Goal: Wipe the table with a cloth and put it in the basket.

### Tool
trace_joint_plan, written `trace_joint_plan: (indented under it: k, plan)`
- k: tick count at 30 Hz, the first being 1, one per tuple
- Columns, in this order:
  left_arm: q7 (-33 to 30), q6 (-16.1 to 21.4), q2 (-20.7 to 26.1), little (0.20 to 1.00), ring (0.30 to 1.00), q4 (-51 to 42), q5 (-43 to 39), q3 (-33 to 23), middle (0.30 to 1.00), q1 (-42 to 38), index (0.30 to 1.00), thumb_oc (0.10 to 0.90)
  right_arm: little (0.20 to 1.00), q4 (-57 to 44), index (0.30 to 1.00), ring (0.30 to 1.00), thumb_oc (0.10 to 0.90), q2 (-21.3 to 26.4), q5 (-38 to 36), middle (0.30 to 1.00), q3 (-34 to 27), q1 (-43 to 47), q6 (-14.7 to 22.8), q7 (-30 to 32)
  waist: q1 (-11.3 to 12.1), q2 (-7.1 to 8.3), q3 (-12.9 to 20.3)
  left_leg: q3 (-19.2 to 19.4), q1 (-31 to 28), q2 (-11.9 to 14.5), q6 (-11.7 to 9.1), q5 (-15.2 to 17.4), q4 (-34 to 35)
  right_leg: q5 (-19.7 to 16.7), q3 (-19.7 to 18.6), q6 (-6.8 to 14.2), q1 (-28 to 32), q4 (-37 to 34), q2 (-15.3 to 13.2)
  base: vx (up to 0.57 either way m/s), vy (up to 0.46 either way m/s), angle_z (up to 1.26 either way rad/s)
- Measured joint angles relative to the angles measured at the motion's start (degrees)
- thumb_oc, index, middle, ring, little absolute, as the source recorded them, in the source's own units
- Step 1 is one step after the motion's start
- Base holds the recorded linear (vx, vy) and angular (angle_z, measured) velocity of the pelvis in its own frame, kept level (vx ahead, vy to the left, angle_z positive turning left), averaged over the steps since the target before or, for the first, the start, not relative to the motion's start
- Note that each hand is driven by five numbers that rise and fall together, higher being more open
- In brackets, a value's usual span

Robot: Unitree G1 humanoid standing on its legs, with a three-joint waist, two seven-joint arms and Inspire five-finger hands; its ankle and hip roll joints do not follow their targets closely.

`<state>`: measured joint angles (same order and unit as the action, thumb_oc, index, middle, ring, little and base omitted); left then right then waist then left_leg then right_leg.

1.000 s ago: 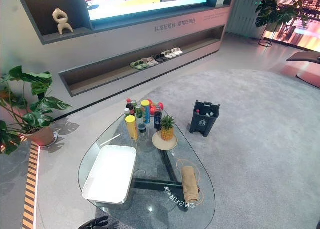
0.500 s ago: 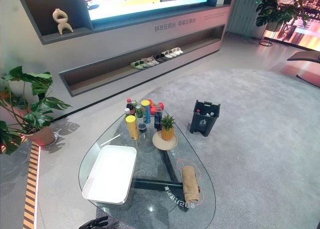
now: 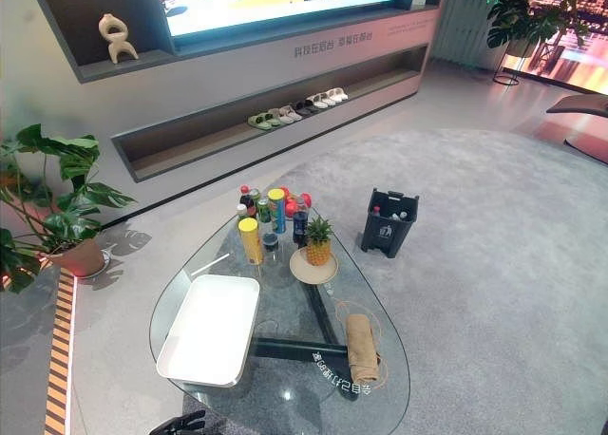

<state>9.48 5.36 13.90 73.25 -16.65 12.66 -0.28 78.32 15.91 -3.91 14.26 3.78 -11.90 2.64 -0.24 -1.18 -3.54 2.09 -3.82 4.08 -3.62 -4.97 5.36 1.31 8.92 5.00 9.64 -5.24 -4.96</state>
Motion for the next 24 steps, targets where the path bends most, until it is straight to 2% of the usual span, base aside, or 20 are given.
trace_joint_plan:
  k: [8,15,18,20,24]
  plan:
    - [-0.3,0.0,0.0,0.900,0.900,0.0,-0.4,-0.2,0.900,0.0,0.900,0.800,0.900,0.0,0.900,0.900,0.800,0.1,0.0,0.900,-0.6,0.0,0.5,0.1,0.0,-0.29,-0.9,0.0,0.2,0.0,-0.2,0.2,0.0,0.0,0.0,0.0,-0.3,0.0,0.0,0.01,0.003,0.00]
    - [-1.9,0.2,0.1,0.900,0.900,-0.2,-1.7,-0.4,0.900,-0.9,0.900,0.800,0.900,0.1,0.900,0.900,0.800,0.9,-0.1,0.900,-1.4,0.0,1.7,0.5,-0.2,-1.08,-2.4,0.0,3.1,0.0,-0.3,-0.3,-0.4,-0.4,-0.1,0.0,-3.1,0.1,0.1,-0.04,0.010,0.00]
    - [-2.9,0.3,0.2,0.900,0.900,-0.2,-3.4,-0.4,0.900,-3.2,0.900,0.800,0.900,0.1,0.900,0.900,0.800,2.5,-0.7,0.900,-1.5,1.4,2.7,1.1,-0.2,-2.17,-4.9,-0.2,5.8,0.0,-0.2,-1.5,-0.4,-1.2,-0.2,-0.1,-6.0,0.4,0.2,-0.21,0.021,0.00]
    - [-4.3,0.4,0.3,0.900,0.900,-0.2,-6.0,-0.4,0.900,-7.1,0.900,0.800,0.900,0.5,0.900,0.900,0.800,4.1,-1.4,0.900,-1.5,4.9,3.5,2.0,-0.3,-3.41,-9.3,-0.7,9.3,0.0,-0.3,-3.2,-0.4,-2.9,-0.2,-0.2,-8.9,0.4,0.9,-0.14,0.006,0.05]
    - [-5.3,1.2,1.7,0.900,0.900,-1.4,-8.5,-0.4,0.900,-10.5,0.900,0.800,0.900,0.5,0.900,0.900,0.800,4.6,-4.5,0.900,-2.2,9.2,5.0,2.7,-1.3,-3.57,-13.8,-1.2,12.7,0.2,-0.4,-4.5,-0.4,-3.7,-0.2,-0.2,-12.3,0.4,1.4,-0.13,-0.001,0.02]
